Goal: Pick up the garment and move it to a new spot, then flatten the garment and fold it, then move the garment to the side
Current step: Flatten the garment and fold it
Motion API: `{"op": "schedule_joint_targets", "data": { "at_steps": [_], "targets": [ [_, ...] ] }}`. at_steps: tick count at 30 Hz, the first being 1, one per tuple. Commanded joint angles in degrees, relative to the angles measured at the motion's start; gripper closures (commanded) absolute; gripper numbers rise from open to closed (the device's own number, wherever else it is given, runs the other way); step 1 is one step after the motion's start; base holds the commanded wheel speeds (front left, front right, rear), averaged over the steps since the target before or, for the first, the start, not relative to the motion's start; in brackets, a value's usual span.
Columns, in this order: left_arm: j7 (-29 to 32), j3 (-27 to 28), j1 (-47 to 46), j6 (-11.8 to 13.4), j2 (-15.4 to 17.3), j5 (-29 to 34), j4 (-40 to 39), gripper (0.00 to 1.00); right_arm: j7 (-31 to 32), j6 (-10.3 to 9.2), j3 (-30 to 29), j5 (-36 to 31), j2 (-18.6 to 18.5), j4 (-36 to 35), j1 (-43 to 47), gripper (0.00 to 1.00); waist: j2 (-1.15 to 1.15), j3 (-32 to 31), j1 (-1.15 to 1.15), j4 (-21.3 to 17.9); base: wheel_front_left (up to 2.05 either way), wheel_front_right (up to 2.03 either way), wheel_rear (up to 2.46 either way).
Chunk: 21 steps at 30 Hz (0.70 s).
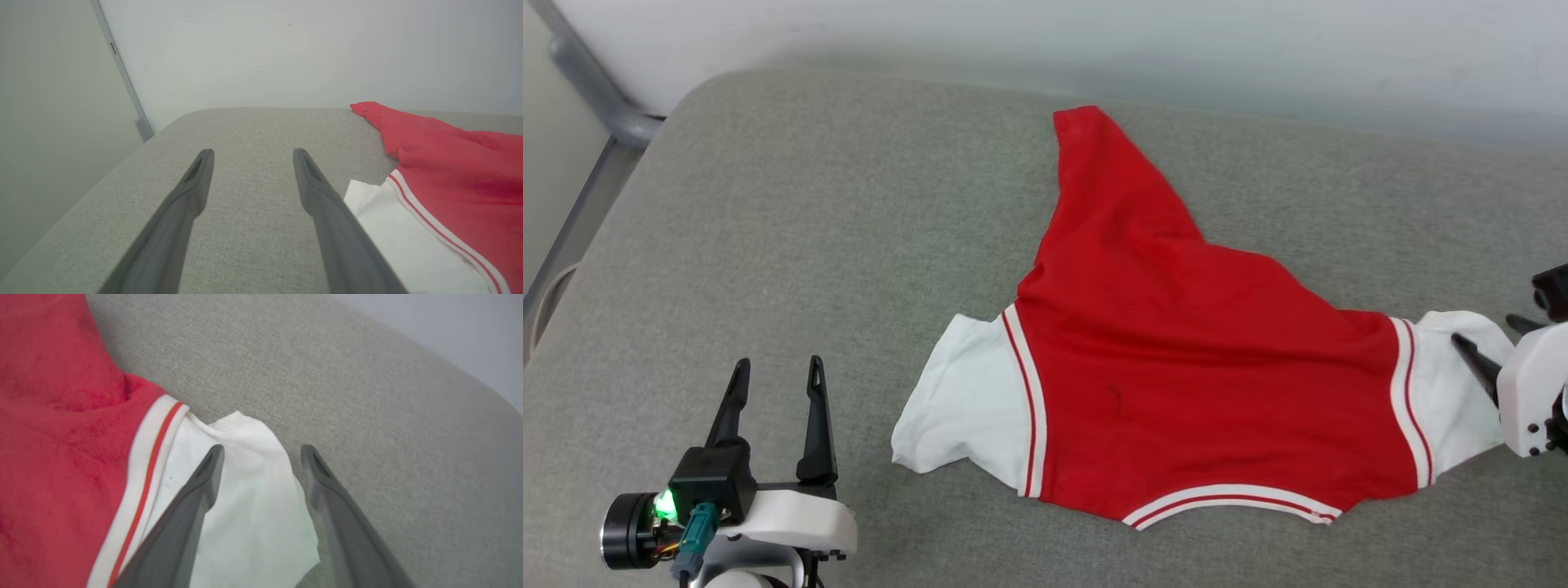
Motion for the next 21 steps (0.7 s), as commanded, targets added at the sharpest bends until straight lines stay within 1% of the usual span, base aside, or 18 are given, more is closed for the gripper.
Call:
{"op": "schedule_joint_targets", "data": {
  "at_steps": [1,4,6,9,11,14,16,19,21],
  "targets": [
    [-0.14,0.26,0.51,-0.38,0.25,0.26,-0.1,0.0,-2.47,-0.08,-1.05,-0.34,0.28,-0.44,1.13,0.0,0.0,-1.24,-0.01,-1.25,0.0,0.0,0.0],
    [-0.14,0.84,0.91,-1.17,0.76,0.27,-0.16,0.0,-8.85,-0.08,-4.02,-0.92,1.4,-1.59,2.78,0.0,0.0,-2.4,-0.01,-2.52,0.0,0.0,0.0],
    [-0.14,1.26,0.91,-1.56,1.08,0.49,-0.24,0.0,-11.76,-0.08,-5.91,-1.71,2.01,-2.45,4.23,0.0,0.0,-3.02,-0.01,-3.3,0.0,0.0,0.0],
    [-0.14,1.58,1.29,-1.44,1.37,0.82,-0.69,0.0,-14.52,-0.08,-8.76,-3.67,2.23,-3.68,6.12,0.0,0.0,-3.72,-0.01,-4.38,0.0,0.0,0.0],
    [-0.14,1.87,1.55,-1.38,1.5,0.97,-0.99,0.0,-14.92,-0.08,-10.52,-4.68,2.02,-4.91,7.28,0.0,0.0,-3.93,-0.01,-4.88,0.0,0.0,0.0],
    [-0.14,1.98,1.96,-1.39,1.5,1.0,-1.61,0.0,-13.55,-0.08,-12.59,-5.85,0.76,-7.67,8.43,0.0,0.0,-3.75,-0.01,-5.34,0.0,0.0,0.0],
    [-0.14,1.96,2.35,-1.47,1.4,1.15,-1.87,0.0,-10.9,-0.08,-13.28,-5.99,-0.48,-9.81,9.1,0.0,0.0,-3.37,-0.01,-5.5,0.0,0.0,0.0],
    [-0.14,1.85,2.15,-1.55,1.01,1.2,-2.33,0.0,-3.34,-0.08,-12.19,-3.52,-2.32,-13.68,10.13,0.0,0.0,-2.17,-0.01,-5.37,0.0,0.0,0.0],
    [-0.14,1.72,1.66,-1.7,0.73,1.22,-2.42,0.0,2.92,-0.08,-10.91,-1.7,-4.7,-16.1,10.44,0.0,0.0,-1.33,-0.01,-5.07,0.0,0.0,0.0]
  ]
}}
